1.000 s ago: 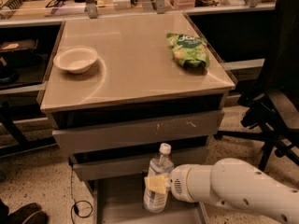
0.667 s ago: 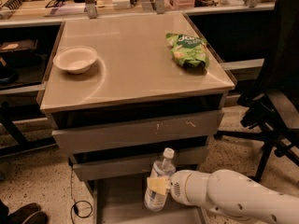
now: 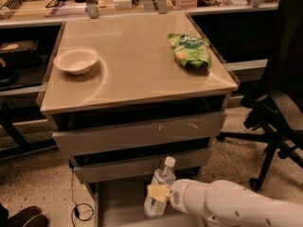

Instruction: Place blue plastic bottle into bottom drawer

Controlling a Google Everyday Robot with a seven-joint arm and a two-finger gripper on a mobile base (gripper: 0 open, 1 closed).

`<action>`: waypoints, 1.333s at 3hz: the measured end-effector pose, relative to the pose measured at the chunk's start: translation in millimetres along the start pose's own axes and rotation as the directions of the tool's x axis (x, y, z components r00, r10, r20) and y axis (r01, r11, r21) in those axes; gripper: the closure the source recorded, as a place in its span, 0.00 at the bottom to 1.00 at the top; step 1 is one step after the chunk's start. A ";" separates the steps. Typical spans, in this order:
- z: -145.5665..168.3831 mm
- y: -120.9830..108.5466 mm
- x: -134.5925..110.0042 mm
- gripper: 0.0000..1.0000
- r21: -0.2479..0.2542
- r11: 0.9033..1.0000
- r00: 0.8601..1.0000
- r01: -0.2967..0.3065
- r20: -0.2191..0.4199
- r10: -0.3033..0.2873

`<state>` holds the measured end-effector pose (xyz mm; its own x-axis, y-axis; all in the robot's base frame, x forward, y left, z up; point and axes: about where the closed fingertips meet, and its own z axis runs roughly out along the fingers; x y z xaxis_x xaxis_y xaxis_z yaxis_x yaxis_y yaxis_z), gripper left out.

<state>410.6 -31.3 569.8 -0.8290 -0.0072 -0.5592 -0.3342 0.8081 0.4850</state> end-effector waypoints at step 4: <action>86.0 -42.3 69.6 1.00 -0.038 0.970 0.971 -0.240 -0.007 0.240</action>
Offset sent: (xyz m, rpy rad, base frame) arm 0.0025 0.0179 -0.1645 0.1877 0.2018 -0.2052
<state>405.6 -15.4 452.5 -0.8881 0.1832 -0.4216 -0.1417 0.7633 0.6303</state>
